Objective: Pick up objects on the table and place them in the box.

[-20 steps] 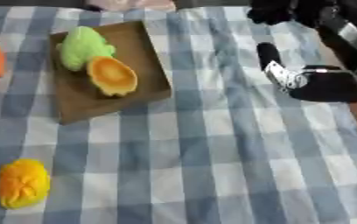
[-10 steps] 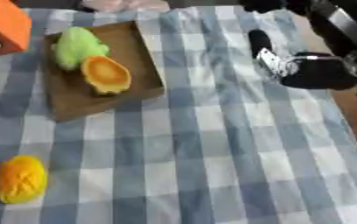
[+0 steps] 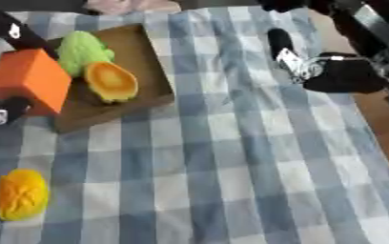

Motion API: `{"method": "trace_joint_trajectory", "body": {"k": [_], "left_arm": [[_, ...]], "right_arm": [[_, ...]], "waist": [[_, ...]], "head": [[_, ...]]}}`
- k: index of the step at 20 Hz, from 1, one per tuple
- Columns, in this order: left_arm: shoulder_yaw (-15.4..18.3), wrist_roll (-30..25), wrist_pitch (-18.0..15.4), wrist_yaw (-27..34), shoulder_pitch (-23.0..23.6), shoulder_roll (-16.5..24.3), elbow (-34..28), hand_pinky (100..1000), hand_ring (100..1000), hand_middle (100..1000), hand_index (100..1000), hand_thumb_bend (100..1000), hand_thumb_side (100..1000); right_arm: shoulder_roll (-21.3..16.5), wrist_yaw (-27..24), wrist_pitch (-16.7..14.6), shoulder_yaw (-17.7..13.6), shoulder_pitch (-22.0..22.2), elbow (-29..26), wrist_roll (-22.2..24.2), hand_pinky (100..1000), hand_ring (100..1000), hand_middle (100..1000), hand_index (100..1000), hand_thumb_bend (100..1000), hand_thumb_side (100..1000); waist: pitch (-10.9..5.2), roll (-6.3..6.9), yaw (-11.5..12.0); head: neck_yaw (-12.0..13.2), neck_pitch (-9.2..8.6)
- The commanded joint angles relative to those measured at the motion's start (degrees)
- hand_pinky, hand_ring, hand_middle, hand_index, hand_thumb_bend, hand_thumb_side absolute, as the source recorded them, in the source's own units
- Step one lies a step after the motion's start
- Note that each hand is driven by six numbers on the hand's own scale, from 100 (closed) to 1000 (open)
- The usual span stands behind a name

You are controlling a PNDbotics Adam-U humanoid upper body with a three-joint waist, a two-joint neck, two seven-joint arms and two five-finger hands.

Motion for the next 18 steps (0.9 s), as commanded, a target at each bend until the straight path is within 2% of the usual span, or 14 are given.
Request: {"method": "trace_joint_trajectory", "body": {"k": [1,9,14,18], "left_arm": [[-0.4,0.6,0.6,-2.0,-0.9,-0.1,1.4,877,731,617,748,100,196],[-0.4,5.9,-2.3,-10.2,-2.1,-3.4,8.7,868,731,614,747,100,152],[-0.5,6.7,-3.1,-11.5,-2.6,-4.8,11.6,873,736,624,758,100,179],[-1.1,6.0,-3.8,-12.2,-3.1,-6.5,14.8,882,757,669,794,100,207]], "right_arm": [[-0.9,-1.0,0.0,-0.7,-0.9,-0.8,0.2,812,793,758,874,100,314],[-0.4,-1.2,0.0,-0.5,-1.0,-0.8,0.7,812,793,758,872,100,318],[-0.1,-1.2,0.1,-0.5,-1.0,-0.8,0.8,812,793,758,871,100,320],[0.3,-1.3,0.2,-0.5,-1.0,-0.8,0.9,812,792,758,870,100,326]], "waist": [[-1.9,-0.05,-0.1],[-1.86,-0.28,-0.2],[-1.9,-0.29,-0.4],[-1.87,-0.33,-0.6]], "head": [[-0.1,0.31],[0.2,0.25],[0.3,0.03],[0.5,-0.12]]}}
